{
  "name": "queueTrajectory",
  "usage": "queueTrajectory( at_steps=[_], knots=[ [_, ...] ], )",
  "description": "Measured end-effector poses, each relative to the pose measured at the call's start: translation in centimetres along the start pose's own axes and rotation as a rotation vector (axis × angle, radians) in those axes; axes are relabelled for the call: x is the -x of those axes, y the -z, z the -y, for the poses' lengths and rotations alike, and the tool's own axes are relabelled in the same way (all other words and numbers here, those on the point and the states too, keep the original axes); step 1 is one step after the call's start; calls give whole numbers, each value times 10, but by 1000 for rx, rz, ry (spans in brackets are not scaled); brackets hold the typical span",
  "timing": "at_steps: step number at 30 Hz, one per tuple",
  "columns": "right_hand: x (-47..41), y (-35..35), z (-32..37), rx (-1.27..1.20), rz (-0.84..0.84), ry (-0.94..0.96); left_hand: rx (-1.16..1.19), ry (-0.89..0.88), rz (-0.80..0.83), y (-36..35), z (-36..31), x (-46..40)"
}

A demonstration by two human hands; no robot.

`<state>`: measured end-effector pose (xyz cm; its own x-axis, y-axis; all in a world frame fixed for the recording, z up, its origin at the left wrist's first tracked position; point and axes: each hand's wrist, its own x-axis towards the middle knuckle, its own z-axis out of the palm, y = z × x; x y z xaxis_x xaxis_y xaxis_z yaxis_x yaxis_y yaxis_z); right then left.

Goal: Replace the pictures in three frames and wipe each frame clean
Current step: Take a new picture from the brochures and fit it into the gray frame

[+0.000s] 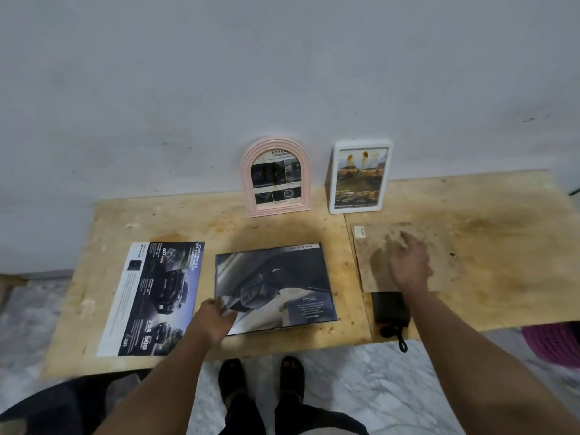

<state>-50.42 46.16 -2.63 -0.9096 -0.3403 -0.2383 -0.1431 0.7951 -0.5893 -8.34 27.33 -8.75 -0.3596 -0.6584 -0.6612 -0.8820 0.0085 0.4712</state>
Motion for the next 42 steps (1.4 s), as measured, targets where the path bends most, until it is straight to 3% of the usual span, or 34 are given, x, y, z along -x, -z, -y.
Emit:
queueTrajectory(
  at_steps=[4,8,20,33,38,42],
  knots=[
    [40,-55,18,122,436,265,-11,0,-20,-2,3,-4],
    [54,-85,26,343,612,297,-36,-38,-39,-3,-18,7],
    [39,-101,38,588,633,324,-24,-30,2,-10,-20,4],
    [61,-107,26,474,450,327,15,-17,-15,-11,-27,7],
    [62,-106,25,404,477,273,-30,-24,-37,-14,-28,4],
    [61,-111,25,498,459,291,-38,-33,-45,-16,-24,1]
  ],
)
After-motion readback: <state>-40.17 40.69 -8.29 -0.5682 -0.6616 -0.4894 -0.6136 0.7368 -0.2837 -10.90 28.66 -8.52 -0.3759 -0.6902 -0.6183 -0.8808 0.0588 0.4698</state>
